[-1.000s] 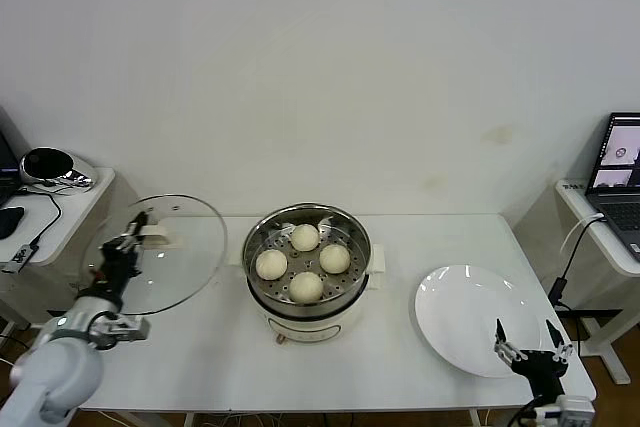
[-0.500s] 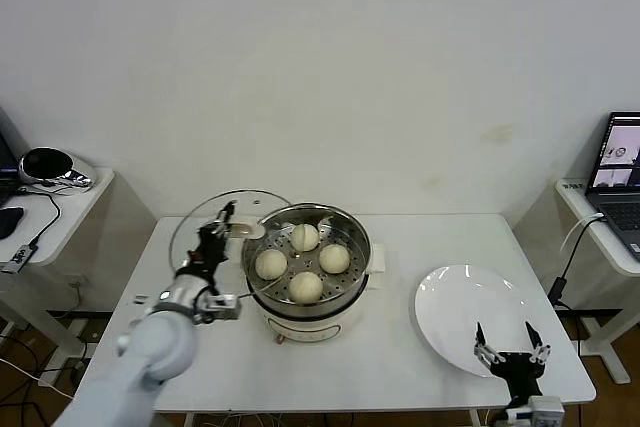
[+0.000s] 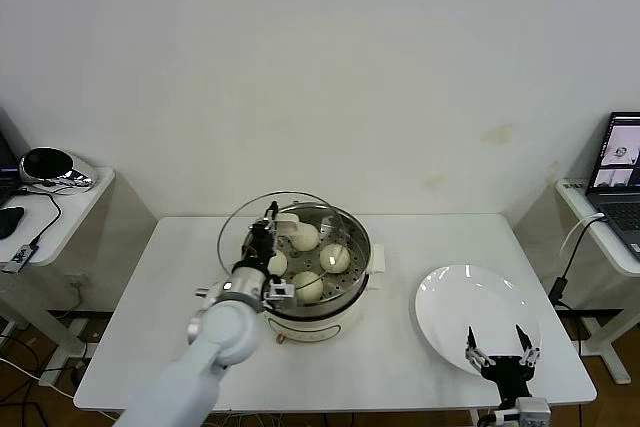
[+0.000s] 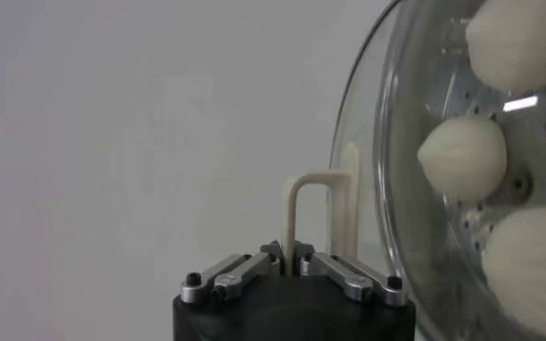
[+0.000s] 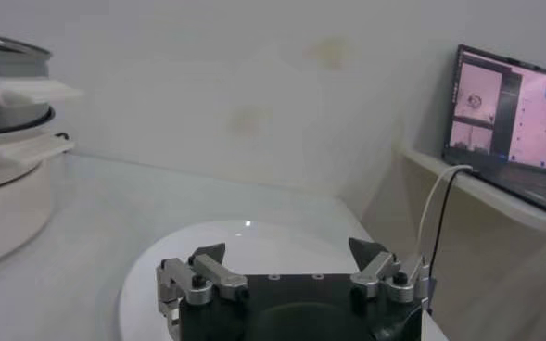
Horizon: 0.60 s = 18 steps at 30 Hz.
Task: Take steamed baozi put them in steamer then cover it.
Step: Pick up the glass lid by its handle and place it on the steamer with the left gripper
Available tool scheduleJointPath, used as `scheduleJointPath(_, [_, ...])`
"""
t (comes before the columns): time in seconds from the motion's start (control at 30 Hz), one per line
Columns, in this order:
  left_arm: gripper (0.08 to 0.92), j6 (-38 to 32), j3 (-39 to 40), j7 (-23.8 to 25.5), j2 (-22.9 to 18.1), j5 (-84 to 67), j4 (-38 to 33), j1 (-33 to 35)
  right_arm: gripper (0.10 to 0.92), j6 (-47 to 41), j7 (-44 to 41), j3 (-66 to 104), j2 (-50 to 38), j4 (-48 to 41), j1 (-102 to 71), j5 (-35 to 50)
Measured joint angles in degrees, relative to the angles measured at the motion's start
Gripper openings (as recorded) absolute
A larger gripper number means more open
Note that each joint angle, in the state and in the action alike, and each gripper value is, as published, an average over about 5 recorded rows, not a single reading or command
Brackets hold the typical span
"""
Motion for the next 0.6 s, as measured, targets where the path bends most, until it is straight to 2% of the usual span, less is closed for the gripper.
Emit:
scheduleJointPath(0.33, [0.146,1.6,2.0,1.1,-6.5,4.7,3.1,-0.8,0.823,0.0,0.1,-0.5,0.3,-0.3,-0.1,-0.7])
scheduleJointPath(0.6, [0.146,1.5,2.7,1.5,-8.5,7.4,3.9,-0.3,0.823,0.0,0.1,-0.6,0.4,-0.4,-0.1,-0.9])
